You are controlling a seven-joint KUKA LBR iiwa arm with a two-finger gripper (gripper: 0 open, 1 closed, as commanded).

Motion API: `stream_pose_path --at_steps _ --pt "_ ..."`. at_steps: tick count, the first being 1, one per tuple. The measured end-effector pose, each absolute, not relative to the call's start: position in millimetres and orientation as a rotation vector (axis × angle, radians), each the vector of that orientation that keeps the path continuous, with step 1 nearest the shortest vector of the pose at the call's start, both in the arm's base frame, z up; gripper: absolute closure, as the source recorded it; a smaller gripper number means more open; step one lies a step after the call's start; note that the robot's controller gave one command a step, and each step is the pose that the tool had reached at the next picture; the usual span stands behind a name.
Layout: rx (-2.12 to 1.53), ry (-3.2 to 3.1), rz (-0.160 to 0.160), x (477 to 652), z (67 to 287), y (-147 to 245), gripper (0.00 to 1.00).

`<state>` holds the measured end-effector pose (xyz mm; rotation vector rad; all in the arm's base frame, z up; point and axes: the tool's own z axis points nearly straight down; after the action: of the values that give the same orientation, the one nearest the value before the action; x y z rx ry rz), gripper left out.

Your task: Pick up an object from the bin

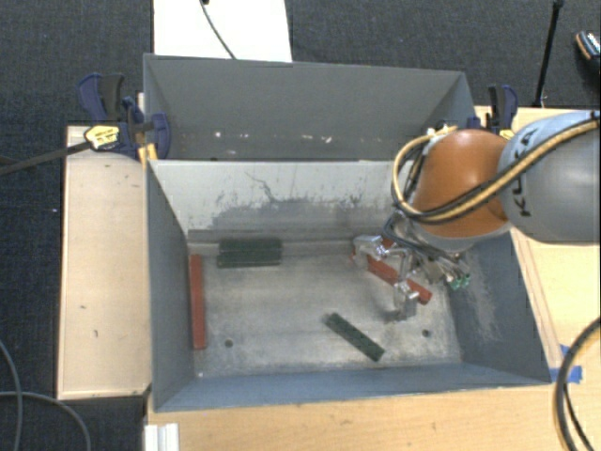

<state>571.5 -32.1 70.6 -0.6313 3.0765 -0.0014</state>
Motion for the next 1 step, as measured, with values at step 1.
stream_pose_path --at_steps 1 --pt "-1.2 2.901 0.004 518.7 99.6 33.0 0.0"
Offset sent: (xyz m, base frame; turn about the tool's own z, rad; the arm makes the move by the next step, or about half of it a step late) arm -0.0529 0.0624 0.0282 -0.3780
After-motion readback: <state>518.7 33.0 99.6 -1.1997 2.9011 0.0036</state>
